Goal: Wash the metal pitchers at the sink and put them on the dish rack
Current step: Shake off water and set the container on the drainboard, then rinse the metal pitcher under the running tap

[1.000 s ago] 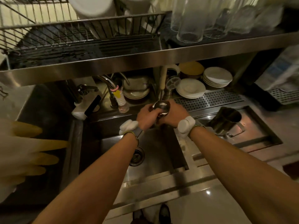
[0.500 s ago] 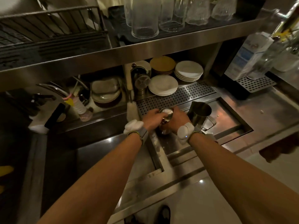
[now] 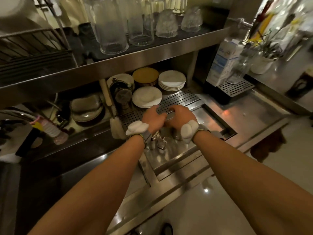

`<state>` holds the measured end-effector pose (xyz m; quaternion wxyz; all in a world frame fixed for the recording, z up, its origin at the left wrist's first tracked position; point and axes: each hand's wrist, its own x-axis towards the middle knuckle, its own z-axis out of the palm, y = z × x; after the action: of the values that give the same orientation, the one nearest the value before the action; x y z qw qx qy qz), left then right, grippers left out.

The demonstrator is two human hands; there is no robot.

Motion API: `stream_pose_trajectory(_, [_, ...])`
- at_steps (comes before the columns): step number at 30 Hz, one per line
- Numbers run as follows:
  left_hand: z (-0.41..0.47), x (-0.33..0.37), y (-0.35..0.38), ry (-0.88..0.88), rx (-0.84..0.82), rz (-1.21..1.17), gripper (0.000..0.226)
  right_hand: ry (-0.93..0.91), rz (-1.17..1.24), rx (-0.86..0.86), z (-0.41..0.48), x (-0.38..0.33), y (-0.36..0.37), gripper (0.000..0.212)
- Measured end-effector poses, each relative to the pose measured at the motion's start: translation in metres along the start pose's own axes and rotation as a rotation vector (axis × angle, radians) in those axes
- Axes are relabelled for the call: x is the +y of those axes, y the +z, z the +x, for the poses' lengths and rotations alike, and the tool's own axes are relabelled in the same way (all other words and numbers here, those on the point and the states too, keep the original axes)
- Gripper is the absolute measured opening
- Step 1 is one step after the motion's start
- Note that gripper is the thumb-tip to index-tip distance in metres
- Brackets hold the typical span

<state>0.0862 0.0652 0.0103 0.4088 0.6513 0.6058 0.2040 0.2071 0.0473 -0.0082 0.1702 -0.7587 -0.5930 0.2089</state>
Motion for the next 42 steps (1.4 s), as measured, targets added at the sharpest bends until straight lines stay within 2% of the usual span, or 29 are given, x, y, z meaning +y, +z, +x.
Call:
stream_pose_trajectory(3, [0.002, 0.014, 0.016, 0.038, -0.075, 0.028, 0.049, 0.035, -0.023, 0.053, -0.001, 0.014, -0.011, 0.058])
stream_pose_trajectory(6, [0.009, 0.024, 0.033, 0.025, -0.162, 0.051, 0.051, 0.104, -0.020, 0.048, -0.003, 0.032, -0.014, 0.047])
stream_pose_trajectory(10, [0.019, 0.029, 0.050, 0.025, -0.231, 0.106, 0.041, 0.177, 0.011, 0.030, -0.005, 0.053, -0.011, 0.069])
stream_pose_trajectory(13, [0.025, 0.028, 0.060, -0.018, -0.294, 0.112, 0.044, 0.200, 0.033, 0.049, -0.003, 0.059, -0.007, 0.094])
stream_pose_trajectory(15, [0.030, 0.025, 0.065, -0.040, -0.296, 0.081, 0.049, 0.232, 0.030, 0.040, 0.000, 0.063, -0.003, 0.100])
stream_pose_trajectory(19, [0.036, 0.023, 0.069, -0.036, -0.257, 0.036, 0.042, 0.268, 0.054, -0.030, 0.002, 0.067, 0.008, 0.098])
stream_pose_trajectory(23, [0.035, 0.025, 0.067, -0.050, -0.258, -0.017, 0.046, 0.271, 0.101, 0.007, 0.001, 0.063, 0.004, 0.078])
stream_pose_trajectory(25, [0.036, 0.028, 0.063, -0.017, -0.232, -0.091, 0.049, 0.255, 0.136, 0.068, 0.001, 0.061, -0.008, 0.073])
stream_pose_trajectory(28, [0.030, 0.035, 0.040, 0.018, -0.111, -0.217, 0.046, 0.165, 0.162, 0.104, -0.003, 0.041, -0.030, 0.080])
stream_pose_trajectory(31, [0.023, 0.037, 0.016, 0.057, 0.028, -0.239, 0.036, 0.051, 0.189, 0.118, -0.005, 0.013, -0.043, 0.082])
stream_pose_trajectory(33, [0.017, 0.032, -0.002, 0.073, 0.111, -0.256, 0.038, -0.014, 0.187, 0.114, -0.007, -0.008, -0.043, 0.084])
stream_pose_trajectory(36, [0.004, 0.011, -0.035, 0.040, 0.203, -0.293, 0.045, -0.105, 0.241, 0.064, -0.013, -0.045, -0.036, 0.085])
stream_pose_trajectory(39, [-0.007, -0.018, -0.065, -0.025, 0.260, -0.325, 0.042, -0.149, 0.311, -0.029, -0.019, -0.078, -0.018, 0.089])
stream_pose_trajectory(42, [-0.021, -0.059, -0.094, -0.100, 0.352, -0.319, 0.038, -0.194, 0.270, -0.159, -0.028, -0.112, 0.008, 0.091])
